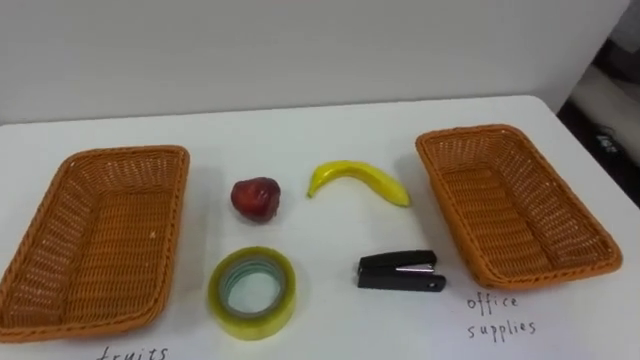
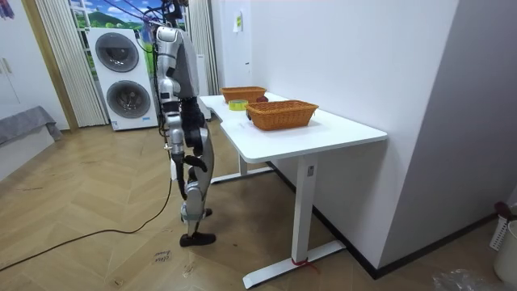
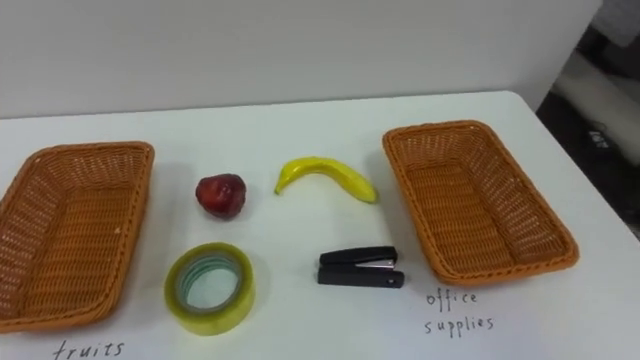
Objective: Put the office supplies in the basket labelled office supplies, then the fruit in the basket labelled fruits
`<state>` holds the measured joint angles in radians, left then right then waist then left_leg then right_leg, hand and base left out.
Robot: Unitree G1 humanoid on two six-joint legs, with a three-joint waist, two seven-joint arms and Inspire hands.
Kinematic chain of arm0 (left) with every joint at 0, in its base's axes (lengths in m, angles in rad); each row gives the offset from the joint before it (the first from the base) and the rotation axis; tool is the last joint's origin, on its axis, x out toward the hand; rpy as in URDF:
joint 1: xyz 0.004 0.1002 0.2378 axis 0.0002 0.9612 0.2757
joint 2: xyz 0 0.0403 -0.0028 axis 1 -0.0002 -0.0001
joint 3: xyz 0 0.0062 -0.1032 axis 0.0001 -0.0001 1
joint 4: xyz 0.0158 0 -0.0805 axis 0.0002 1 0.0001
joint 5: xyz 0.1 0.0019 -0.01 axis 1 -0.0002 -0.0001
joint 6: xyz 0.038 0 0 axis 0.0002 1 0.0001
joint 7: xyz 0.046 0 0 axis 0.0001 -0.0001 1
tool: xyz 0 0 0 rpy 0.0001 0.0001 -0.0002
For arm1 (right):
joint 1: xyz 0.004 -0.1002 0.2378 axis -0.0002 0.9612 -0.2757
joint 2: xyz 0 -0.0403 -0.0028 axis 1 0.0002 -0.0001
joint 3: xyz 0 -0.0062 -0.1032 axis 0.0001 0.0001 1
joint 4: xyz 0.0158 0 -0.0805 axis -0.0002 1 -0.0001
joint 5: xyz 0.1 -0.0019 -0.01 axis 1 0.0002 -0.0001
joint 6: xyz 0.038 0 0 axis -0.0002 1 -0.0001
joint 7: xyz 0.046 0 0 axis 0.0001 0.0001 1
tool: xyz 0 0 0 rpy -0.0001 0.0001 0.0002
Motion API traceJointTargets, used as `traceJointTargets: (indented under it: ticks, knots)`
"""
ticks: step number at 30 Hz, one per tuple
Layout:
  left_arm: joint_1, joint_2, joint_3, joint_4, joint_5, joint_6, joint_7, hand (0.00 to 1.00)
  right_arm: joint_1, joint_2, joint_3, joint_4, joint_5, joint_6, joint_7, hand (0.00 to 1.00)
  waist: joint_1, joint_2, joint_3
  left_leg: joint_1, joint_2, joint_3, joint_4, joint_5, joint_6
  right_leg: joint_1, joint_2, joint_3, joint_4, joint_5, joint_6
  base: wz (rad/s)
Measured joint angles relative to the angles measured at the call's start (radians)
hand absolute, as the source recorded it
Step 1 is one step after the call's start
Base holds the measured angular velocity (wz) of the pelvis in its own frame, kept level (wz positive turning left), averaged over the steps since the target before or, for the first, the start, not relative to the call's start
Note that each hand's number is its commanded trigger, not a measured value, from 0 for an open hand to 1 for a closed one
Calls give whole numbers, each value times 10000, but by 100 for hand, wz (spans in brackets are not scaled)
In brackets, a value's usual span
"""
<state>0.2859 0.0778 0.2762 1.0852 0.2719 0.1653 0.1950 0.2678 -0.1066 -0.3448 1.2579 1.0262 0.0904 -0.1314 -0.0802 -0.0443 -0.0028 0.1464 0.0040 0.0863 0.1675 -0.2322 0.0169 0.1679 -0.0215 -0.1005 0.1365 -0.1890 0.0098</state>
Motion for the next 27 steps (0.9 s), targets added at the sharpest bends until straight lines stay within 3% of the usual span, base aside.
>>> traceJointTargets:
  ticks: [5,15,17,21,27]
  knots:
    - [-18,223,57,-65,-67,-402,404,0,-173,-17,-1229,-296,741,-45,-681,0,-262,-151,-53,-12,-10,73,0,0,5,-90,16,159,74,5,6,-7]
    - [212,373,-13,-69,-63,-459,655,0,-177,-39,-2172,-3126,1372,-388,-3040,0,-545,-161,-52,-36,23,106,-61,-5,-1,-148,37,160,185,2,5,0]
    - [255,399,-36,-69,-70,-559,657,0,-126,-50,-2305,-4007,895,-749,-3771,0,-553,-184,-51,-69,8,102,-33,-5,0,-228,26,168,164,-6,4,0]
    - [272,421,-49,-113,-69,-630,656,0,-110,-50,-2278,-6252,-375,-1093,-5389,0,-522,-167,-45,-237,-9,161,-18,13,13,-417,6,200,178,-10,7,-4]
    - [333,516,-208,-495,-64,-871,670,0,-168,-78,-2221,-9784,-3230,-1799,-7418,0,-438,-165,-39,-370,0,151,23,17,12,-483,23,184,186,-9,10,0]
